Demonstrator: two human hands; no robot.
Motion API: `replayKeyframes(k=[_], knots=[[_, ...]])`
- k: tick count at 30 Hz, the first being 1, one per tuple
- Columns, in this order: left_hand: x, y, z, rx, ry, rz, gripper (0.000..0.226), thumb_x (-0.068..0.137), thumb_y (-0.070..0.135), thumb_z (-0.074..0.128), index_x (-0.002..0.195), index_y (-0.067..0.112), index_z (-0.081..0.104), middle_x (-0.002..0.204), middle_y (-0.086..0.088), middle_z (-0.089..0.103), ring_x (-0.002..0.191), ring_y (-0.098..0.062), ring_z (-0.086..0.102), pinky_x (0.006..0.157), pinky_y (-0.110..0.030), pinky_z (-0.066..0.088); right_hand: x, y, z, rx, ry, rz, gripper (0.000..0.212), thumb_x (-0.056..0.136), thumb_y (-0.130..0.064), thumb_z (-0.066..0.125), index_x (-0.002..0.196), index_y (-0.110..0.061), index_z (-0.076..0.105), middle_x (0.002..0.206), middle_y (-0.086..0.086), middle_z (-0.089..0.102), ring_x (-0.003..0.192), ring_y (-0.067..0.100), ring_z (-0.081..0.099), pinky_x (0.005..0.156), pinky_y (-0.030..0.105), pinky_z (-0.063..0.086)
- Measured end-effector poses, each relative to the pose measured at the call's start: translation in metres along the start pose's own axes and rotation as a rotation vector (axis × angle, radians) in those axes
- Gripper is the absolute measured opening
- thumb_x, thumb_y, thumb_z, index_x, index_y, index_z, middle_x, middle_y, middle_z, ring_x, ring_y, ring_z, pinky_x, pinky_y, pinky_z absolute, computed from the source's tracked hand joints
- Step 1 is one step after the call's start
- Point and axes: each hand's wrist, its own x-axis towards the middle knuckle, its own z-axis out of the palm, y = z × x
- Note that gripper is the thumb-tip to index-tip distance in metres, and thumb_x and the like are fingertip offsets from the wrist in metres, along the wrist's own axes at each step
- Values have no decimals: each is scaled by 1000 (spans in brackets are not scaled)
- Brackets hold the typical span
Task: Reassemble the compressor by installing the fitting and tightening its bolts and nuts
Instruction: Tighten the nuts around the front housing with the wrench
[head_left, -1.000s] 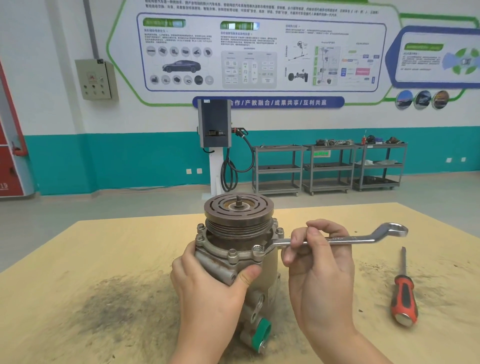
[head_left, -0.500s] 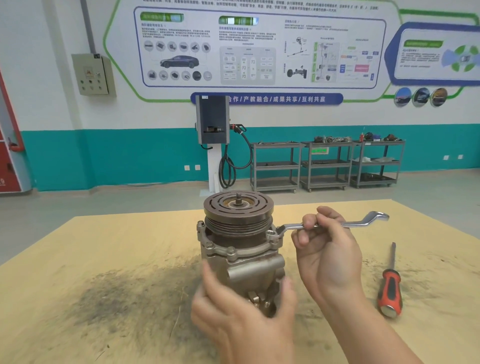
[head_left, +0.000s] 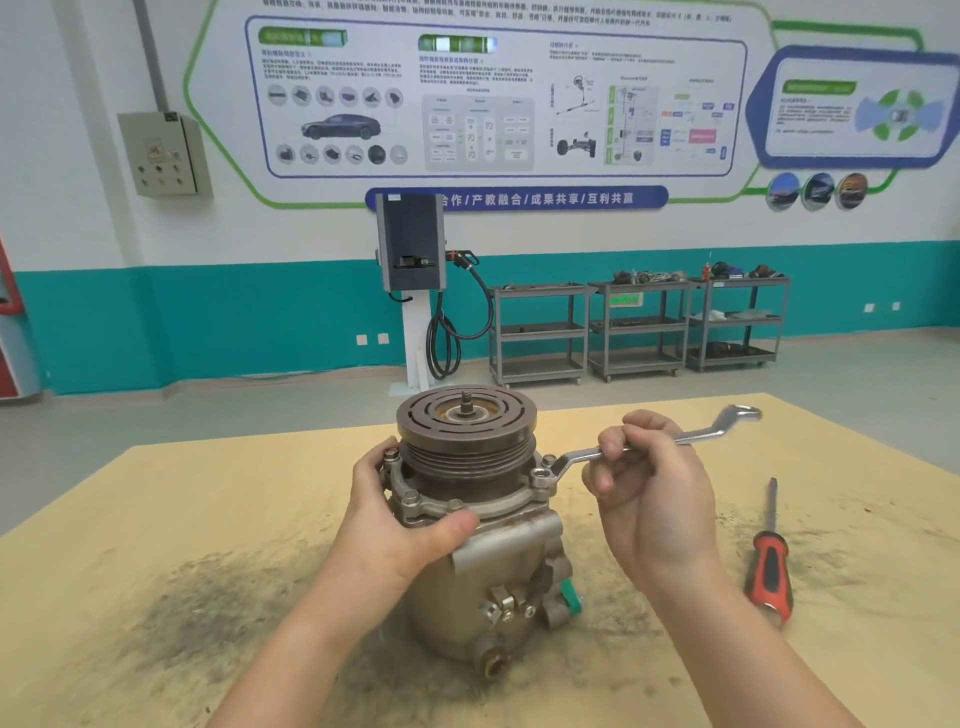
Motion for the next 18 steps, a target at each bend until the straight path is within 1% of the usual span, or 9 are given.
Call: replayKeyframes(k=[2,3,6,9,10,12,14,16,18], knots=[[-1,0,3,25,49,-5,115,36,67,78,136,41,26,127,23,47,117,2,49,95,-17,36,-10,5,3,-48,56,-181,22,90,6,35,85,-13,45,53,3,53,40,18,38,43,22,35],[-2,1,5,35,77,-2,120,35,68,78,137,39,23,127,24,45,116,2,48,93,-15,35,-15,7,4,-64,76,-251,21,87,5,37,84,-13,46,52,4,53,40,19,37,44,22,34],[-9,3,14,43,158,5,116,31,75,82,125,43,22,118,30,43,109,13,46,79,-9,37,-29,14,9,-129,45,-386,14,82,-4,41,85,-16,47,52,4,51,43,19,39,46,22,36],[-13,3,18,48,225,29,106,34,69,76,122,41,23,117,29,44,103,23,44,76,-3,38,-39,17,14,-207,-72,-444,19,88,-6,38,89,-21,49,54,1,51,42,16,42,44,19,38],[-13,3,20,57,236,43,103,38,67,77,122,41,24,117,28,45,104,23,44,75,-1,38,-38,15,15,-229,-77,-434,20,90,-8,37,90,-23,49,54,1,52,42,16,43,44,19,38],[-13,0,21,77,252,70,96,50,56,85,124,39,26,119,27,46,107,17,47,75,-1,38,-30,9,14,-241,-34,-352,16,97,-13,37,93,-25,47,54,0,55,41,17,44,44,21,38],[-11,-2,20,86,253,87,90,58,47,88,125,39,28,120,24,47,110,11,48,77,-4,37,-16,0,11,-170,16,-186,11,105,-19,35,98,-22,44,55,1,56,40,16,44,44,24,37],[-9,-2,15,81,228,87,88,57,51,85,124,41,29,119,24,50,110,9,50,78,-6,37,-4,-4,7,-56,21,7,12,106,-23,34,104,-17,44,56,3,58,40,15,45,43,24,39],[-8,-1,10,67,198,82,78,57,52,81,118,47,33,118,27,53,109,10,52,79,-6,38,2,-6,4,-6,-5,144,13,106,-20,35,108,-12,44,59,6,61,41,15,48,44,24,43]])
